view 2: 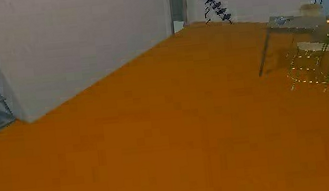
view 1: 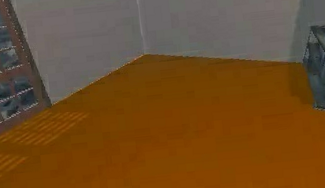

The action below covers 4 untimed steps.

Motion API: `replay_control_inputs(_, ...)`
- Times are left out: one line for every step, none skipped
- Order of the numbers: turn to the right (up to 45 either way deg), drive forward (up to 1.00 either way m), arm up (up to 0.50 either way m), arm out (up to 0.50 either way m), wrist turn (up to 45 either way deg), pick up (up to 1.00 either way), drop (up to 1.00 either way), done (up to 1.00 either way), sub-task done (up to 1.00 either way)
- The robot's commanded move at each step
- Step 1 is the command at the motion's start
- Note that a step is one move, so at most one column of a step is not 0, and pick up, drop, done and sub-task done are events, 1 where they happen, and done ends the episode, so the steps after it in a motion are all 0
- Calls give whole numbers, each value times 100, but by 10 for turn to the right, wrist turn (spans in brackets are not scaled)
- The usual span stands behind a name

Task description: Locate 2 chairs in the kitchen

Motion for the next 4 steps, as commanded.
replay_control_inputs(450,0,0,0,0,0,0,0,0)
replay_control_inputs(450,0,0,0,0,0,0,0,0)
replay_control_inputs(300,0,0,0,0,0,0,0,0)
replay_control_inputs(0,100,0,0,0,0,0,0,0)
